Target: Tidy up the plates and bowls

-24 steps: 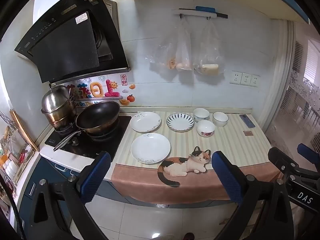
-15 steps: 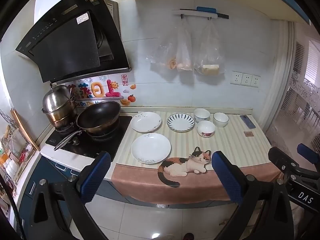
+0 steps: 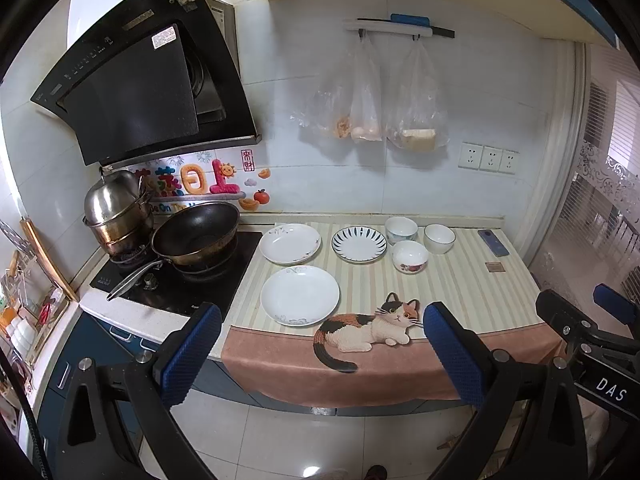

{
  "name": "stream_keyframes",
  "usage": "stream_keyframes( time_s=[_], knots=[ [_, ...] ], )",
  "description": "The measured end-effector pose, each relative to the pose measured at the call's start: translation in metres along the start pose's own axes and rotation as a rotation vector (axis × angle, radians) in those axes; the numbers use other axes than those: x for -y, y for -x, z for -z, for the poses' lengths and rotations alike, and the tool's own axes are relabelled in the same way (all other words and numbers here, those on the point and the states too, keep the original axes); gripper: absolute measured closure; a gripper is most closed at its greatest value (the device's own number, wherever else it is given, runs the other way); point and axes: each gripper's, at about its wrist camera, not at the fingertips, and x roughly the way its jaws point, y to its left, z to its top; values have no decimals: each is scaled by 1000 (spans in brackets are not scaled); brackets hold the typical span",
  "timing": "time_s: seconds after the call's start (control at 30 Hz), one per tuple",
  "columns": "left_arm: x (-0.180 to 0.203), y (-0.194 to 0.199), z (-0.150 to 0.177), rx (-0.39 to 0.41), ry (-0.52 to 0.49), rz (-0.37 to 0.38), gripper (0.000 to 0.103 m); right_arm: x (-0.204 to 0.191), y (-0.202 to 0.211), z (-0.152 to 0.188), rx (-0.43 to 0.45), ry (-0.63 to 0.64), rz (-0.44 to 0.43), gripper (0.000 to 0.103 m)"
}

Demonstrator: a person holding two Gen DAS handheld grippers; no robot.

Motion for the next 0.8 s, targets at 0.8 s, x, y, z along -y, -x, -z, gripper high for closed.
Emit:
stream_keyframes(
  time_s=[0.8],
  knots=[
    [14, 13, 0, 2, -4, 22, 0, 14, 17, 0, 13, -14, 14, 0]
  ],
)
